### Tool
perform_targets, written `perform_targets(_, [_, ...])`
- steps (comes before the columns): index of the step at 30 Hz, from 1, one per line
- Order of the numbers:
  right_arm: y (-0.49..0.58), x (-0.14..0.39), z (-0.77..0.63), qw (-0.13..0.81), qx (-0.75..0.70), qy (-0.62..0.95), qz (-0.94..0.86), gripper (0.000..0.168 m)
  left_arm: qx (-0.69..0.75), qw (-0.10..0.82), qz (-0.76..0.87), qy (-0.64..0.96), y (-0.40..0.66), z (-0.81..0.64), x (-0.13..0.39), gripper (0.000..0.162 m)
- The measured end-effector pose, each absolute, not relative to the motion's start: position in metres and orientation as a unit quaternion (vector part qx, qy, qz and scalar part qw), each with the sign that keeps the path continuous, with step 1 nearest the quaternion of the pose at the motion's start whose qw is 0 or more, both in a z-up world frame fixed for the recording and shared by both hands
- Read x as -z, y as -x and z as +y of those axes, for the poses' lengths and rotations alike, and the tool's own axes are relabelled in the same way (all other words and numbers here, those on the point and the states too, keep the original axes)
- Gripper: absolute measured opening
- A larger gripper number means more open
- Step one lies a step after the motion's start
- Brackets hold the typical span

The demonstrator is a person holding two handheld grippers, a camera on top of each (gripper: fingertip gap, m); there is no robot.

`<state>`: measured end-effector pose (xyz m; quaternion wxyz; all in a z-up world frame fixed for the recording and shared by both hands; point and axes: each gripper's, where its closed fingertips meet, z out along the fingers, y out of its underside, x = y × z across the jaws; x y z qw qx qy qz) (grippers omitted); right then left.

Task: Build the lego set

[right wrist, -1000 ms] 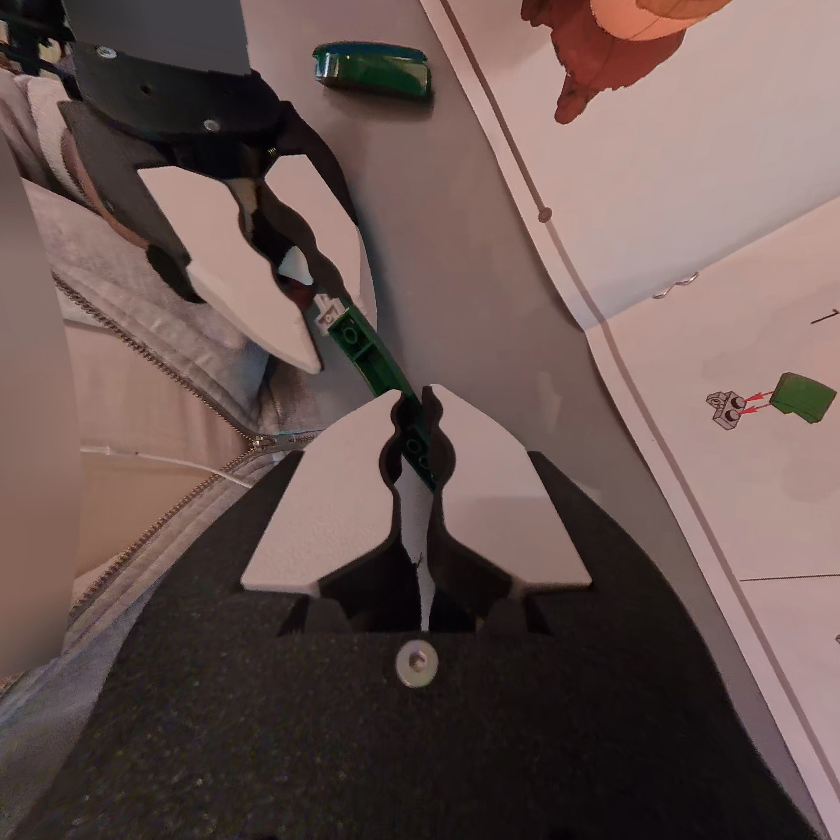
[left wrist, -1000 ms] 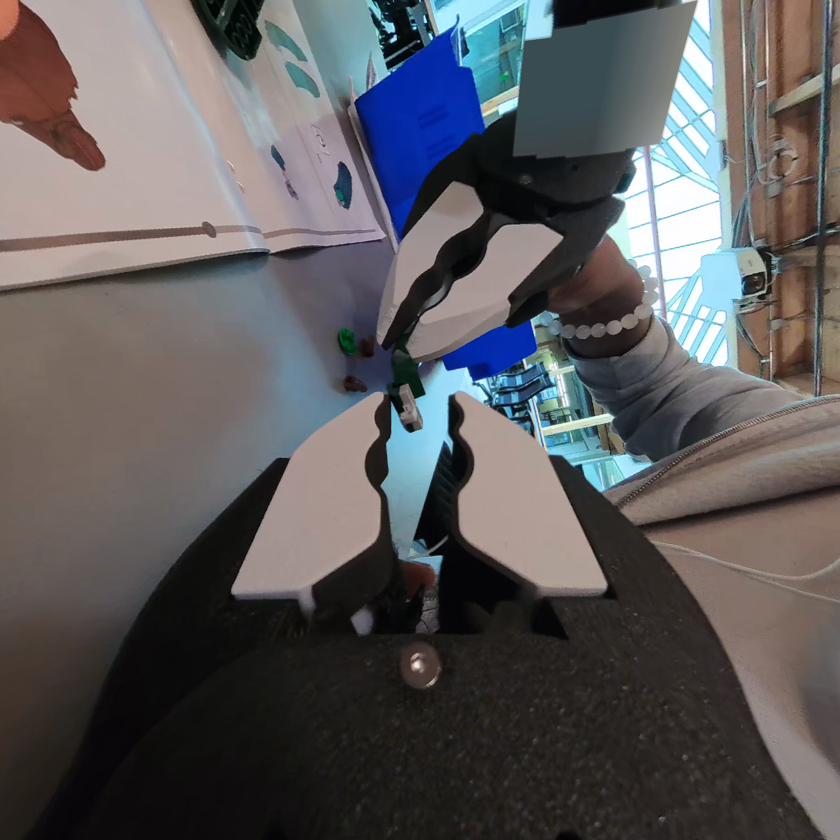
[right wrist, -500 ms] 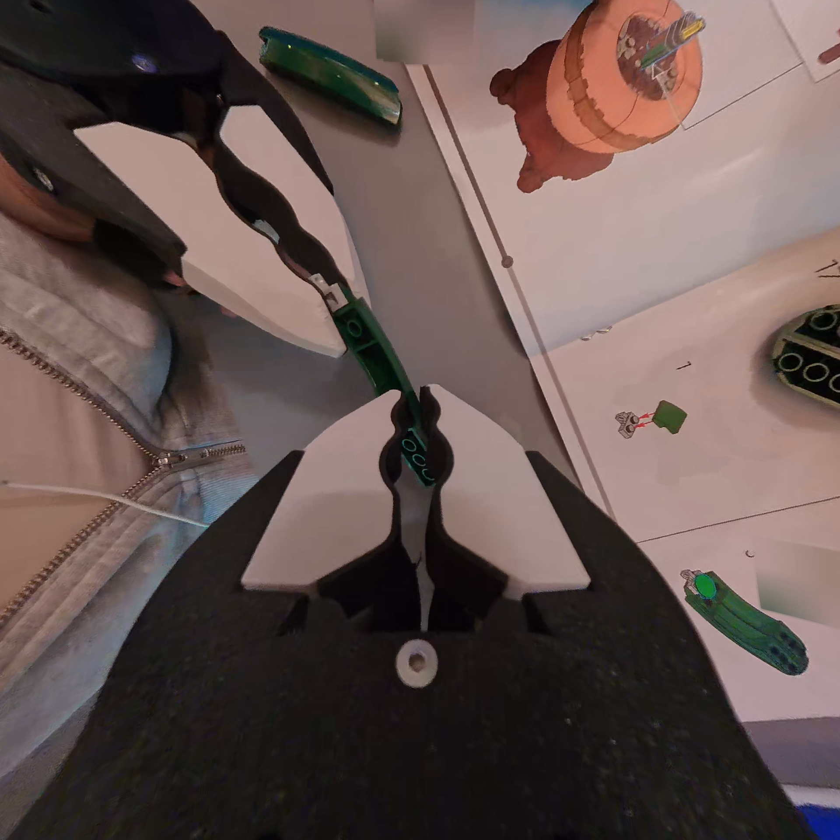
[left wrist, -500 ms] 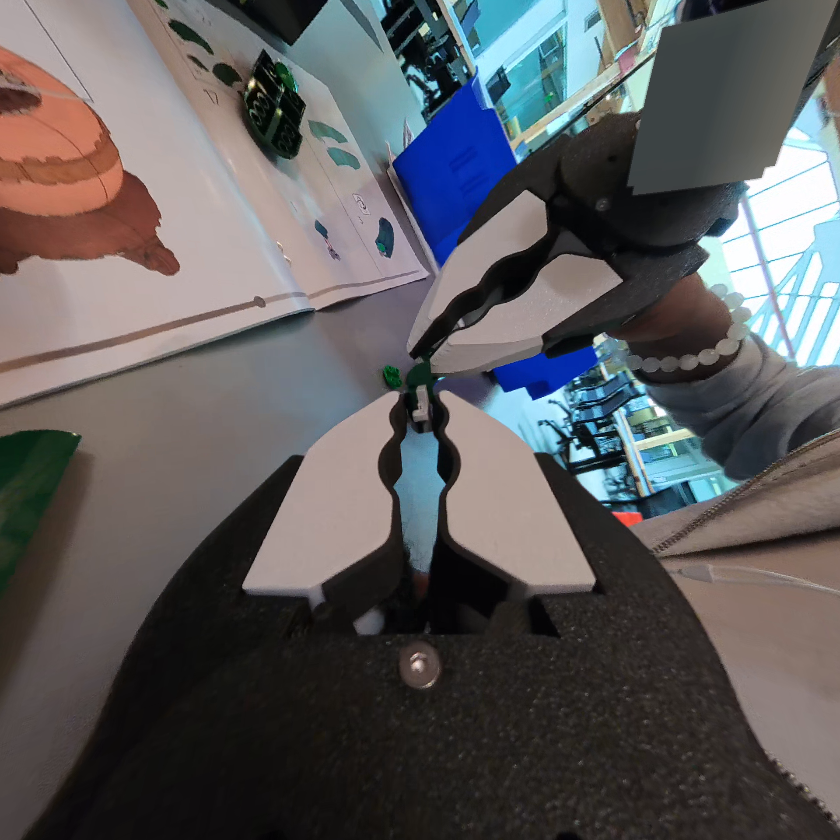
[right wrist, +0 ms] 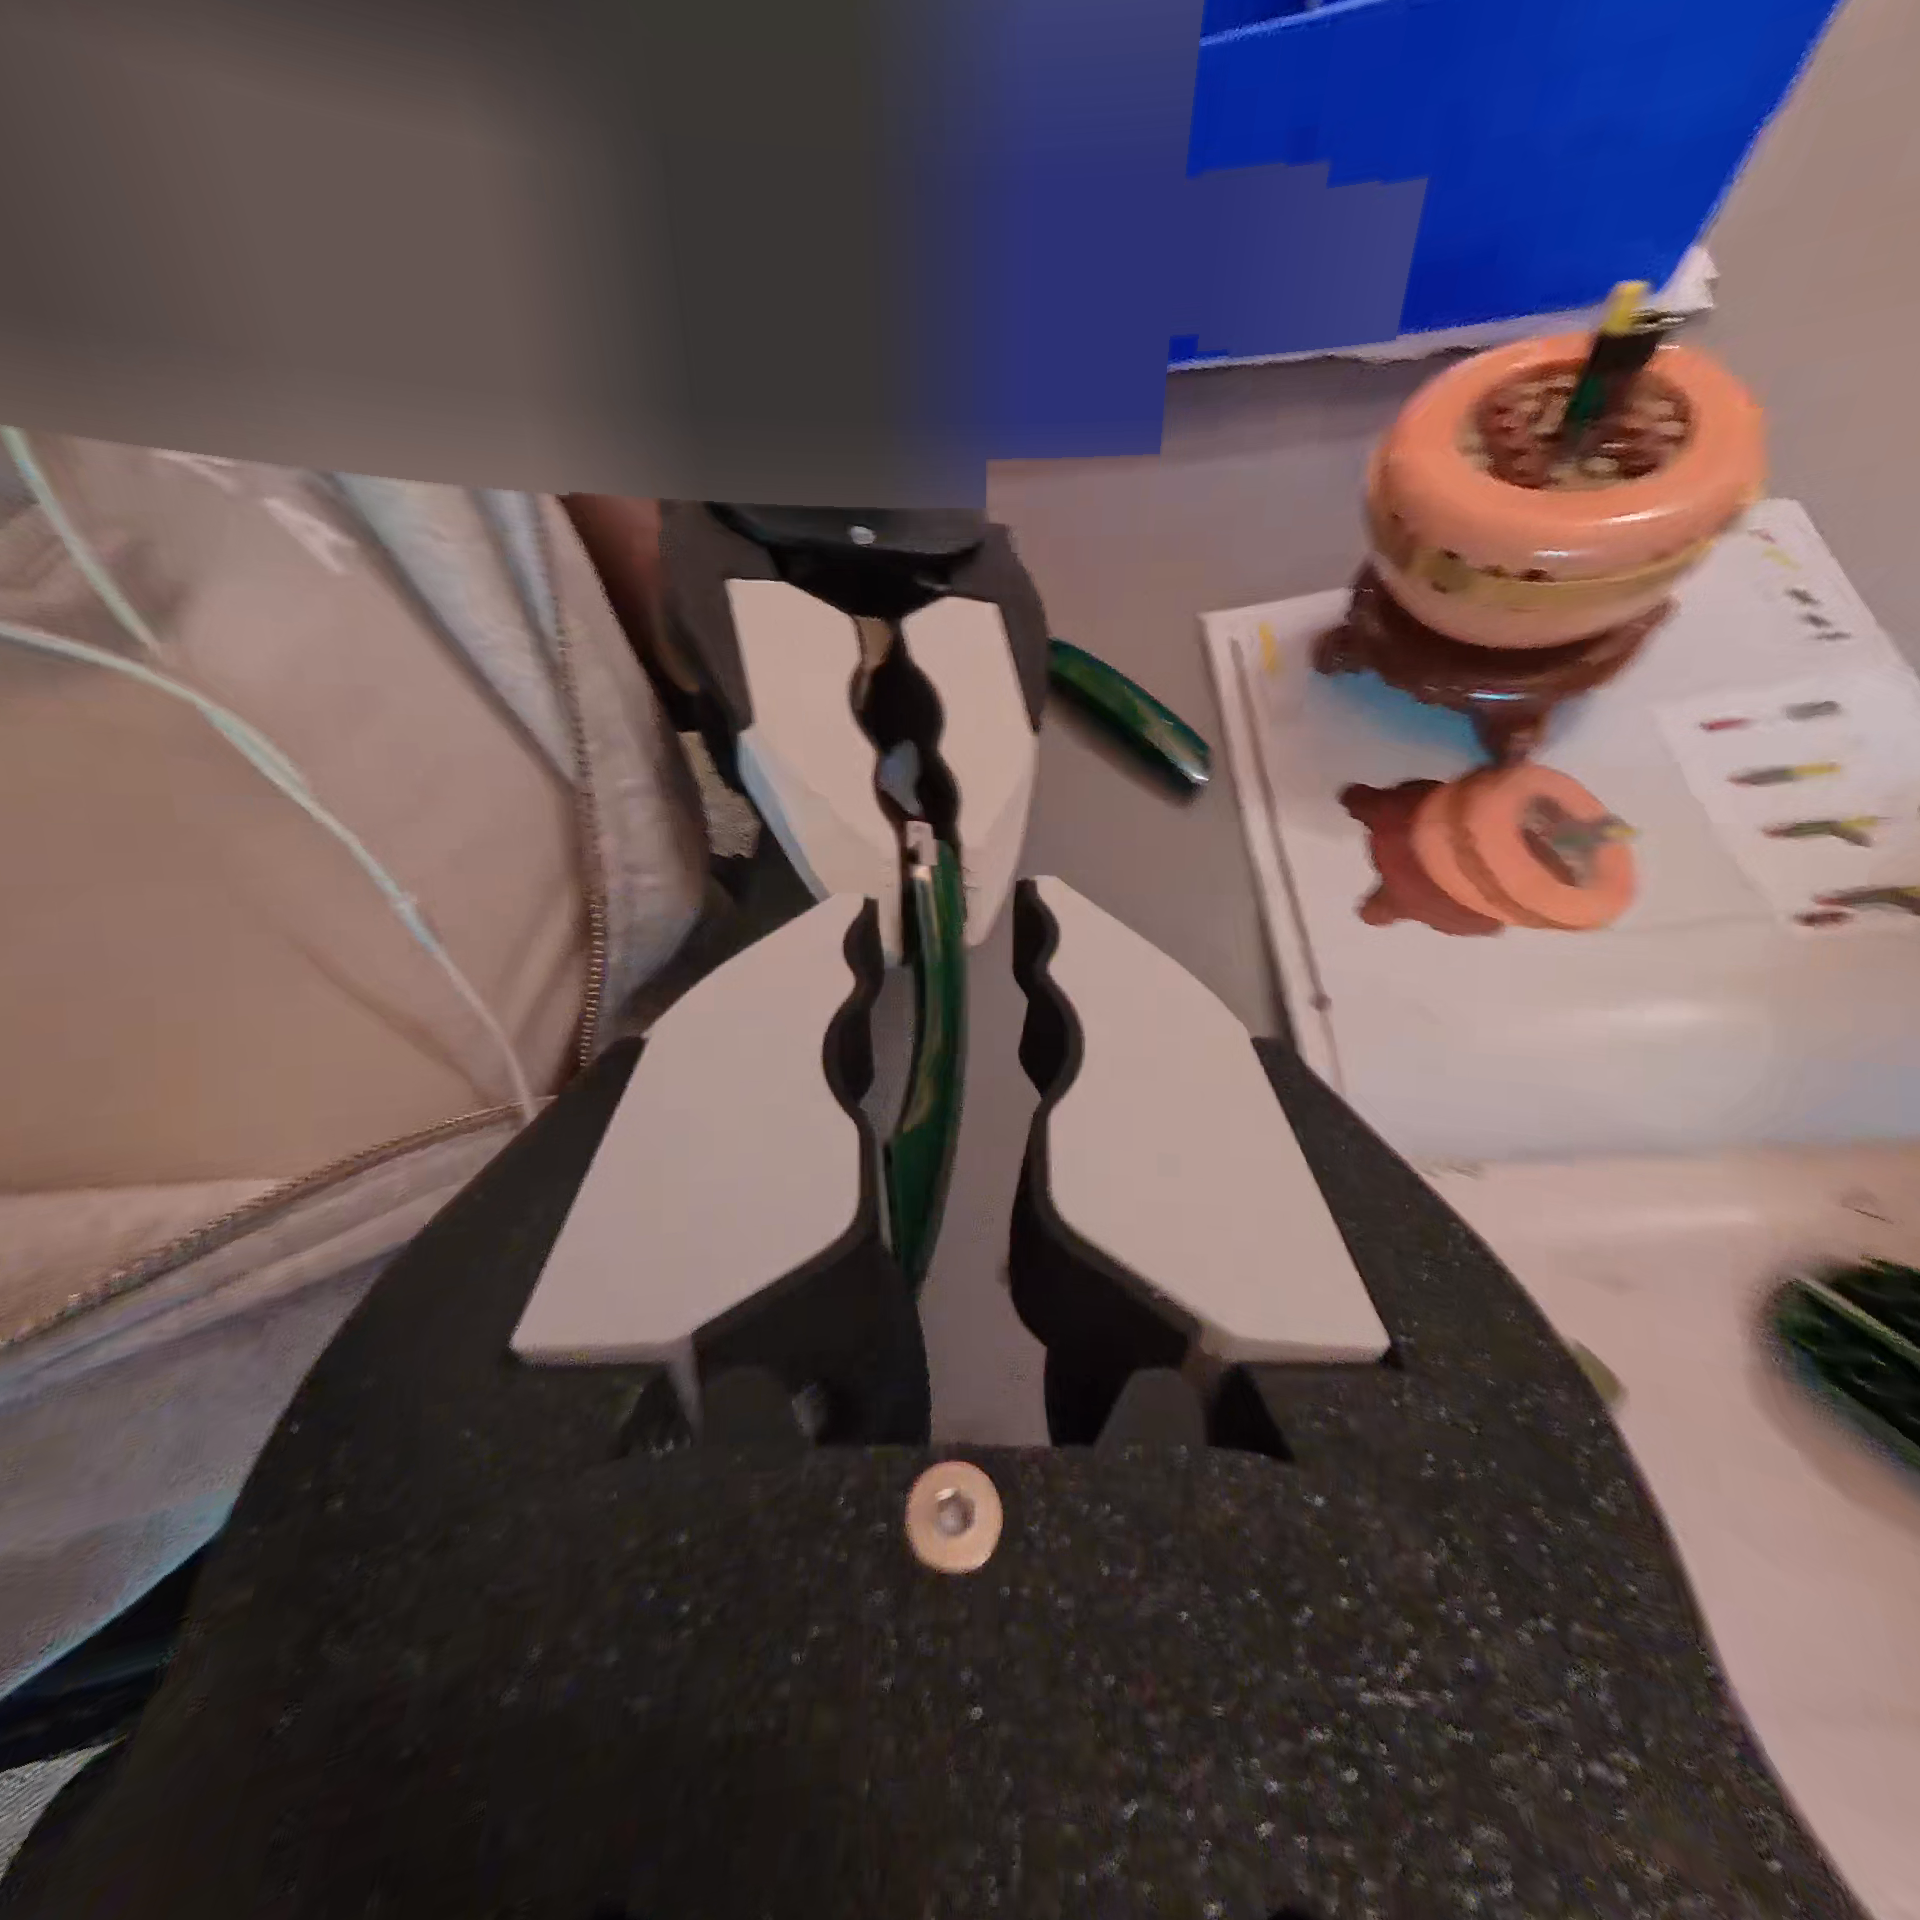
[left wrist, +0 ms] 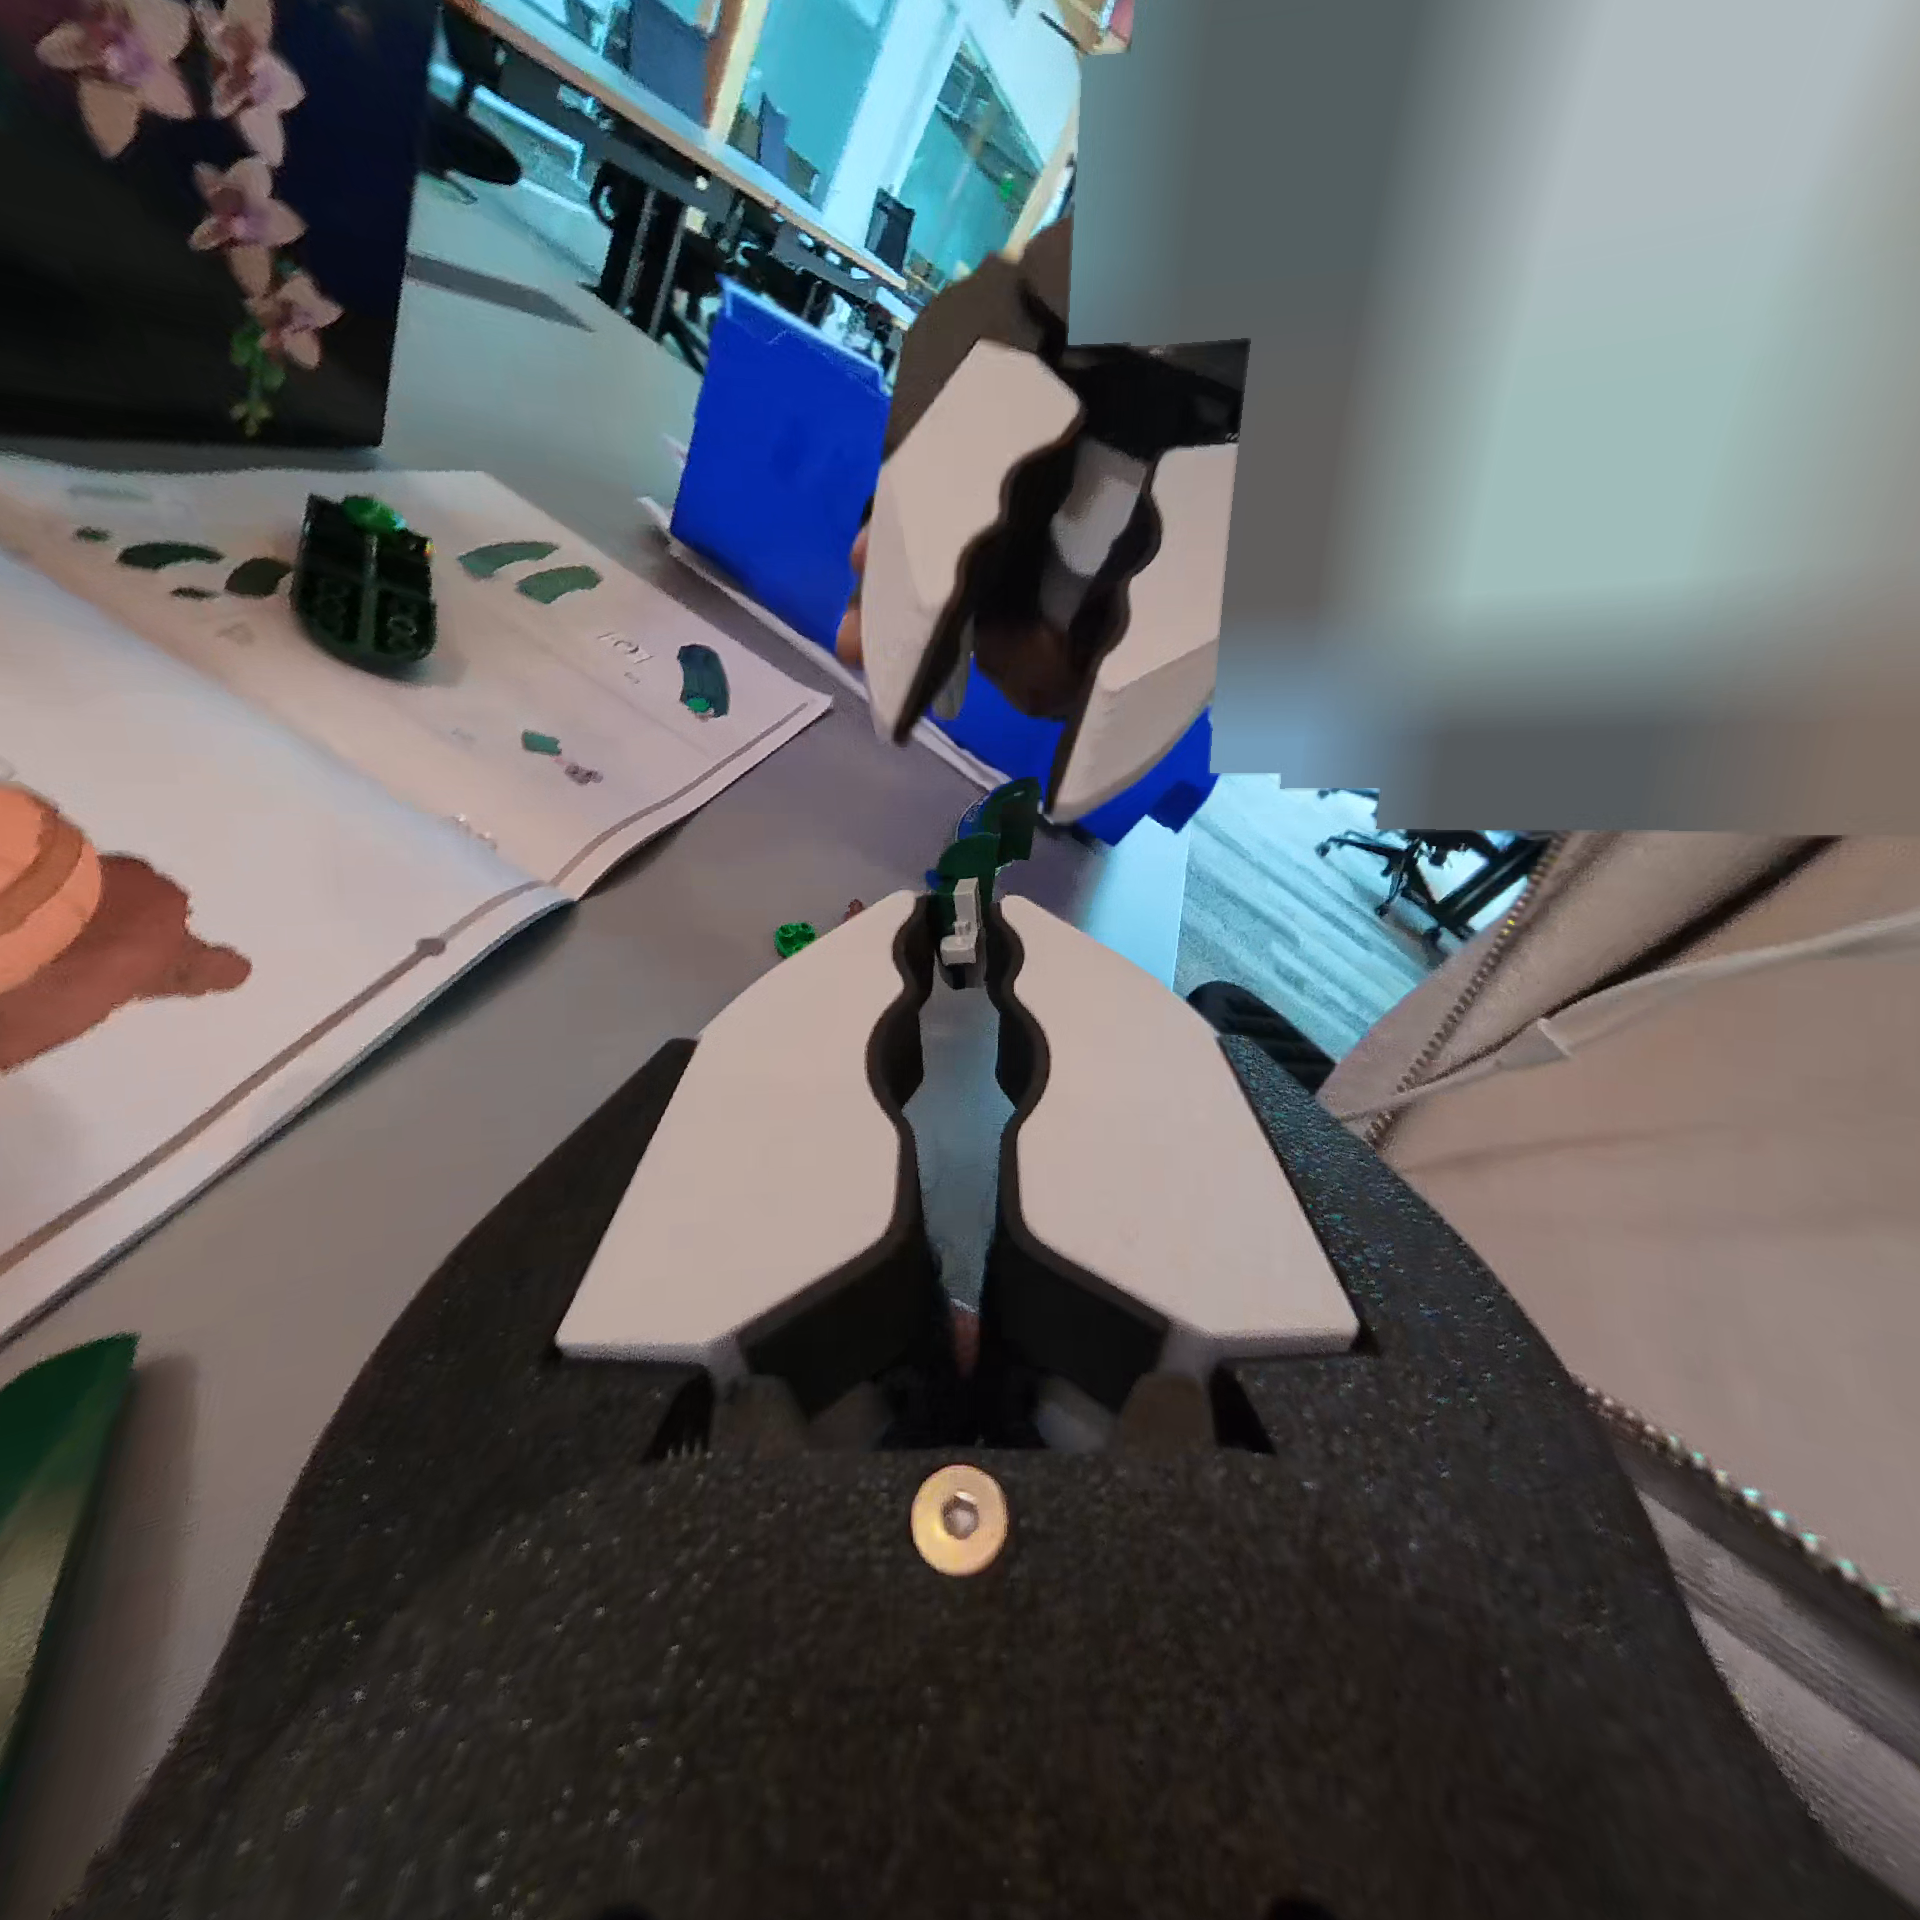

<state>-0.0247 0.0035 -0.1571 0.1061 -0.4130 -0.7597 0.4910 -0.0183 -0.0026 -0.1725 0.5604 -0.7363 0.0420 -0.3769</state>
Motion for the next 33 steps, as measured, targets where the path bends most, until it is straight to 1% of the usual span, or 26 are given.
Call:
perform_targets(2, [0.023, 0.163, -0.004, 0.094, -0.502, 0.413, -0.754, 0.019, 0.376, 0.57, 0.07, 0.728, 0.013, -0.005, 0.167, 0.008])
perform_targets(5, [0.017, 0.156, -0.014, 0.081, -0.539, 0.395, -0.739, 0.01, 0.363, 0.581, 0.106, 0.721, 0.007, -0.01, 0.162, 0.008])
perform_targets(12, [0.009, 0.154, -0.023, 0.093, -0.521, 0.381, -0.758, 0.009, 0.309, 0.603, 0.197, 0.709, -0.003, -0.021, 0.157, 0.009])
perform_targets(14, [0.007, 0.157, -0.027, 0.111, -0.504, 0.375, -0.77, 0.009, 0.287, 0.602, 0.222, 0.711, -0.004, -0.023, 0.159, 0.008])
perform_targets(21, [0.01, 0.156, -0.022, 0.203, -0.471, 0.384, -0.768, 0.009, 0.299, 0.607, 0.186, 0.712, -0.003, -0.02, 0.159, 0.007])
perform_targets(25, [0.011, 0.162, -0.019, 0.215, -0.452, 0.395, -0.77, 0.009, 0.275, 0.607, 0.188, 0.722, -0.002, -0.017, 0.165, 0.008])
perform_targets(28, [0.016, 0.147, -0.018, 0.207, -0.5, 0.405, -0.736, 0.009, 0.339, 0.623, 0.137, 0.692, 0.002, -0.016, 0.154, 0.007])
perform_targets(29, [0.017, 0.138, -0.016, 0.202, -0.527, 0.41, -0.717, 0.026, 0.362, 0.633, 0.113, 0.675, 0.005, -0.015, 0.147, 0.007])
perform_targets(30, [0.018, 0.128, -0.012, 0.197, -0.552, 0.418, -0.694, 0.037, 0.378, 0.642, 0.098, 0.66, 0.008, -0.014, 0.143, 0.007])
perform_targets(33, [0.015, 0.112, -0.002, 0.2, -0.589, 0.428, -0.655, 0.048, 0.399, 0.695, 0.061, 0.595, 0.022, -0.018, 0.128, 0.007])
